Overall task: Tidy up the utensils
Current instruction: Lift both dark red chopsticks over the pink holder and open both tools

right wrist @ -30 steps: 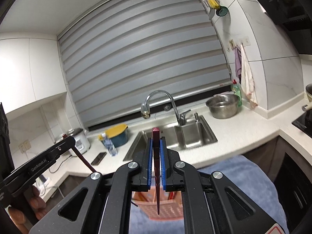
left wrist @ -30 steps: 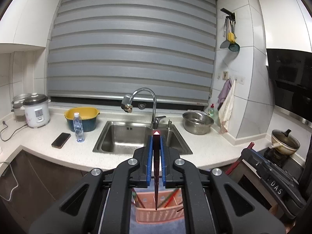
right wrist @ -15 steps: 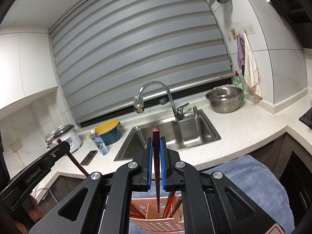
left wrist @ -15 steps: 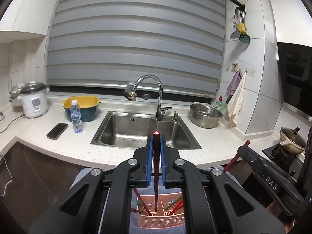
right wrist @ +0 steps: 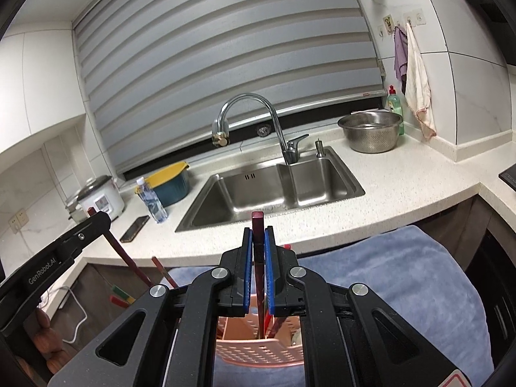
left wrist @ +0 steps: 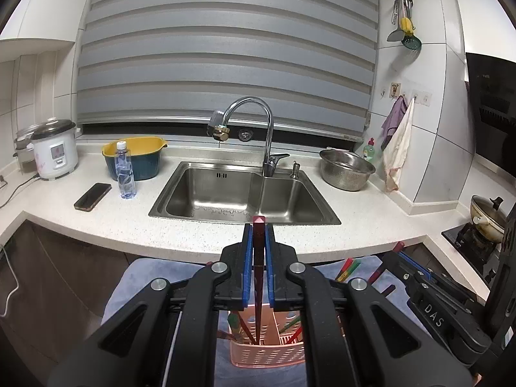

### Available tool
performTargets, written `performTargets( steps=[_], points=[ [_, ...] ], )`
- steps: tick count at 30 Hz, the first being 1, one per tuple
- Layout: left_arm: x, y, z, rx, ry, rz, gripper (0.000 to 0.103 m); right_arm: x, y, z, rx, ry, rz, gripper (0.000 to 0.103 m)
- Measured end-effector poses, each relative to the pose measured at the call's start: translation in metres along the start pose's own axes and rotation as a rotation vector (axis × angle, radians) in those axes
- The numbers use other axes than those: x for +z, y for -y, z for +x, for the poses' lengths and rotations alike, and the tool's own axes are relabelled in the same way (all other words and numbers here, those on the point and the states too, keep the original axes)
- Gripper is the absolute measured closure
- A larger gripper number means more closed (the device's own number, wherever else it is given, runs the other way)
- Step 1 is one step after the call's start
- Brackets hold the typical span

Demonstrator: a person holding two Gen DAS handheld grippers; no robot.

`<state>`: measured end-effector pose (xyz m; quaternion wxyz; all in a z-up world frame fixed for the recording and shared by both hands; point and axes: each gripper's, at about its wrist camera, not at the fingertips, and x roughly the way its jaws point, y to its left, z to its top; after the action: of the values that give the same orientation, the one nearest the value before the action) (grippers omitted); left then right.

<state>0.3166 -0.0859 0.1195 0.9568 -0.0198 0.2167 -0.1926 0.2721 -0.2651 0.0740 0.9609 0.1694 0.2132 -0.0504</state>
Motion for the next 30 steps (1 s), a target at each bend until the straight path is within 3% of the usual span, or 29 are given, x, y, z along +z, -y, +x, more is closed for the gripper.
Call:
performTargets(
  steps=[4, 8, 10, 21, 24, 30],
  points=[
    [-0.004, 0.000, -0.001, 0.016, 0.003, 0.001, 0.094, -0.005, 0.003, 0.002, -0.010, -0.017, 0.005, 0.095],
    [-0.007, 0.000, -0.006, 0.041, 0.013, -0.001, 0.069, -0.008, 0.004, -0.004, -0.020, -0.011, 0.007, 0.080],
    [-0.008, 0.000, -0.009, 0.046, 0.015, 0.002, 0.068, -0.008, 0.004, -0.008, -0.022, -0.006, 0.008, 0.074],
    [-0.014, 0.005, -0.029, 0.060, 0.008, 0.019, 0.063, -0.013, 0.007, -0.030, -0.031, -0.003, 0.010, 0.073],
    [-0.018, 0.006, -0.037, 0.070, 0.011, 0.027, 0.054, -0.017, 0.010, -0.038, -0.037, -0.007, 0.013, 0.073],
    [-0.032, 0.015, -0.063, 0.092, 0.003, 0.057, 0.040, -0.032, 0.014, -0.063, -0.067, -0.013, -0.004, 0.059]
  ],
)
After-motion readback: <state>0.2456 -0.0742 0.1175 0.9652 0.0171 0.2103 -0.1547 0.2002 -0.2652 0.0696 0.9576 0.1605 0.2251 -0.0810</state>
